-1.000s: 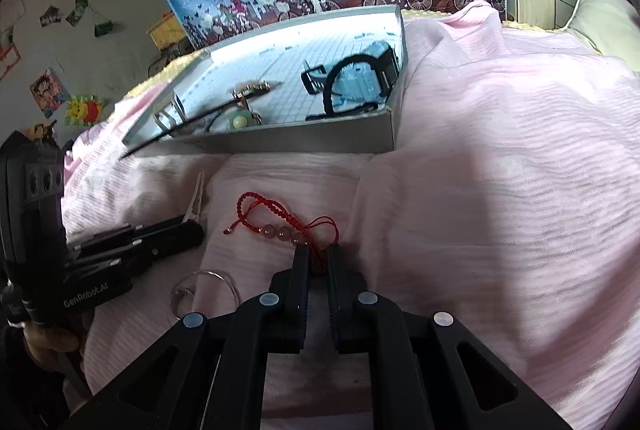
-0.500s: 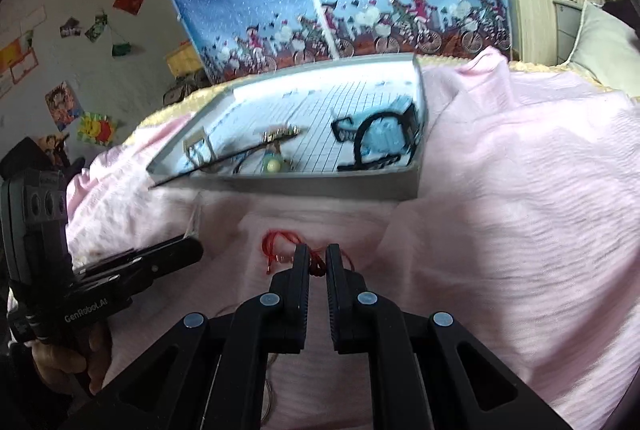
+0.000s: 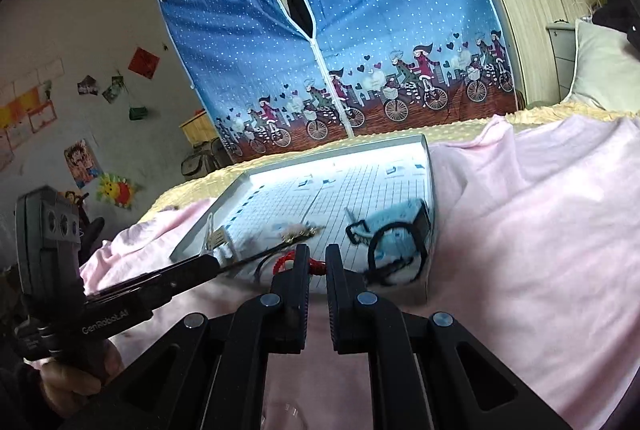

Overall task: Organize jewelry
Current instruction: 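Carry white piece into the tray with left tool while right tool drops red bracelet there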

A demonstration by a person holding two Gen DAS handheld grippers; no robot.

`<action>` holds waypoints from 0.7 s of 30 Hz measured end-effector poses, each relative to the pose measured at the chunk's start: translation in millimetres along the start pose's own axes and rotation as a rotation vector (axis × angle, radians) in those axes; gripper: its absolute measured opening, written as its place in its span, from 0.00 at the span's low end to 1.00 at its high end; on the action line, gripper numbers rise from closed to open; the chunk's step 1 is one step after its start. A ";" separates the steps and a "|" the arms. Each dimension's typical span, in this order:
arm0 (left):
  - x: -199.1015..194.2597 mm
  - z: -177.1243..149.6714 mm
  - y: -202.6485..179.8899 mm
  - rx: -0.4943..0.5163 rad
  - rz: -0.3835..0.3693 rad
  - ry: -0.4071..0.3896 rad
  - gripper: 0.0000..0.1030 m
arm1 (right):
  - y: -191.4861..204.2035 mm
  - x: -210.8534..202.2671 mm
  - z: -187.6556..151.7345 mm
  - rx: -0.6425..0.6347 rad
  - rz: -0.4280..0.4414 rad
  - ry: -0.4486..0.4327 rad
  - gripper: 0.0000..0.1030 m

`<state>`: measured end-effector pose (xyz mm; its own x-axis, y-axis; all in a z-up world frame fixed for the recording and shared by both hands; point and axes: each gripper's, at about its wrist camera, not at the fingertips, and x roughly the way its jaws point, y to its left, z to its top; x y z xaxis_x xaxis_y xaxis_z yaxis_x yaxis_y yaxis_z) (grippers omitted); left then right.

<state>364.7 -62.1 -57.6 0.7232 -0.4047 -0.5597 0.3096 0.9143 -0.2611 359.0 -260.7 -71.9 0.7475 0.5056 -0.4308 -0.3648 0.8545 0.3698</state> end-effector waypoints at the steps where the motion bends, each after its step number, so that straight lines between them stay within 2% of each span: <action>1: 11.6 3.6 1.5 0.015 0.028 0.035 0.13 | -2.3 6.3 0.9 0.007 -0.006 0.002 0.08; 5: 46.0 3.3 12.7 0.012 0.086 0.163 0.13 | -15.4 28.1 -1.0 0.053 -0.040 0.034 0.08; 18: 51.5 7.4 26.1 -0.027 0.078 0.169 0.13 | -24.6 32.4 -7.0 0.078 -0.069 0.061 0.10; 19: 50.7 6.9 27.9 -0.038 0.077 0.174 0.14 | -25.1 32.1 -6.8 0.081 -0.070 0.061 0.11; 21: 46.9 6.4 30.5 -0.057 0.077 0.175 0.22 | -25.2 30.9 -5.9 0.084 -0.078 0.063 0.25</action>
<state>412.0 -53.1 -86.8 0.6230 -0.3349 -0.7069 0.2189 0.9422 -0.2535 388.0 -265.9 -99.4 0.7347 0.4468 -0.5104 -0.2572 0.8798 0.3998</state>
